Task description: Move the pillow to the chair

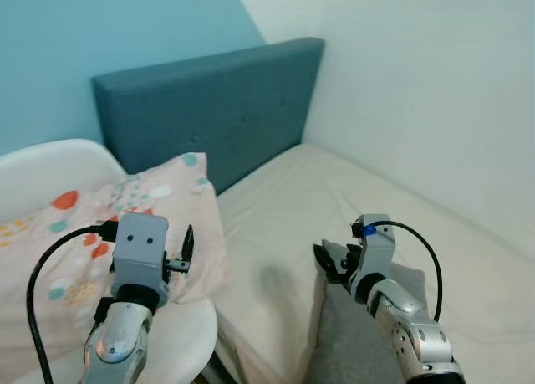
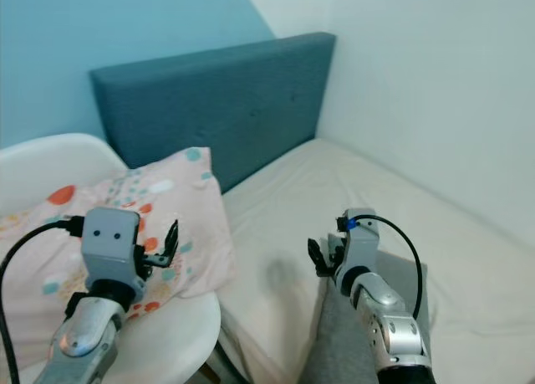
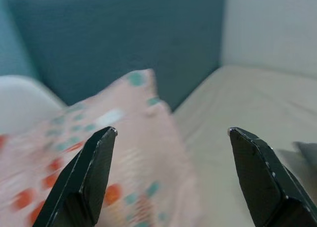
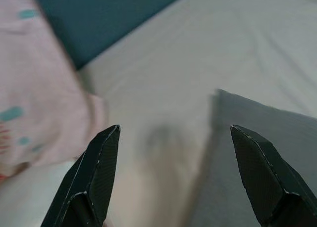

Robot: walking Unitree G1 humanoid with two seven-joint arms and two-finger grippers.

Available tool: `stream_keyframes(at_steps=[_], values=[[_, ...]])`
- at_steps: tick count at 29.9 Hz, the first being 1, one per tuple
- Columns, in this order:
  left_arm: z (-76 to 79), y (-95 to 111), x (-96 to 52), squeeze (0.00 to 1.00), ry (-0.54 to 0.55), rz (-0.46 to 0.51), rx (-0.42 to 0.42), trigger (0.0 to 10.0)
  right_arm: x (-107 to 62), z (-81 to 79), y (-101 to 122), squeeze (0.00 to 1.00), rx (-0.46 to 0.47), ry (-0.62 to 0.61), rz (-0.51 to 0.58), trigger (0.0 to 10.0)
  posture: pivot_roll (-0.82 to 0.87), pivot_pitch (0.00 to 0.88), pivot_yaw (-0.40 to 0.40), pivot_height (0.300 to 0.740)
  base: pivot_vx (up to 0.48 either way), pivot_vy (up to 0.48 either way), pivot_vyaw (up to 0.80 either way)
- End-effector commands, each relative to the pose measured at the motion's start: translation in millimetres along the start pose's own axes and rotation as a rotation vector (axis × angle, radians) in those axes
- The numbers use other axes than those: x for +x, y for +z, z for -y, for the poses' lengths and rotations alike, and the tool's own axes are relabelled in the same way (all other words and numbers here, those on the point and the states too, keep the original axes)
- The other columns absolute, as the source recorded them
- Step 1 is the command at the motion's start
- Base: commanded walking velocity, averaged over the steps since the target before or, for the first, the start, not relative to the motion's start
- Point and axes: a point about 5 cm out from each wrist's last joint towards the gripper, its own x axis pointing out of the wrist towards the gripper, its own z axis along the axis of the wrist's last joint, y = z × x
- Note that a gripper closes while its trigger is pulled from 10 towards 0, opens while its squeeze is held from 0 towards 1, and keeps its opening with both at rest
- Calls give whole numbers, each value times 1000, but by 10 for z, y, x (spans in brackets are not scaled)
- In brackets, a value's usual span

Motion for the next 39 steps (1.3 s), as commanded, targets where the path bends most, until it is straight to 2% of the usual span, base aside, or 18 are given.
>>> stream_keyframes(at_steps=[1,9,19,31,35,39], values=[[10,-38,-5,0,-7,-12,10,10000,-6,62,4,0,12,-24,-7,10000,10,0,-121,740,0,0,-769],[16,-75,-8,0,-13,-36,-15,10000,-13,64,-10,0,12,-27,-14,10000,8,0,-121,740,0,0,-769],[28,-94,-10,0,-18,-42,-23,10000,-7,66,-31,0,15,-26,-21,10000,7,0,-122,740,-285,0,-768],[24,-85,-7,0,-12,-39,-24,10000,9,63,-9,0,37,-16,-12,10000,5,0,-124,740,0,0,0],[16,-82,-4,0,-6,-40,-19,10000,29,71,-29,0,41,-22,-48,10000,5,0,-124,740,0,0,0],[11,-79,0,0,-6,-42,-15,10000,40,98,-6,0,64,-25,-35,10000,5,0,-124,720,0,0,0]])
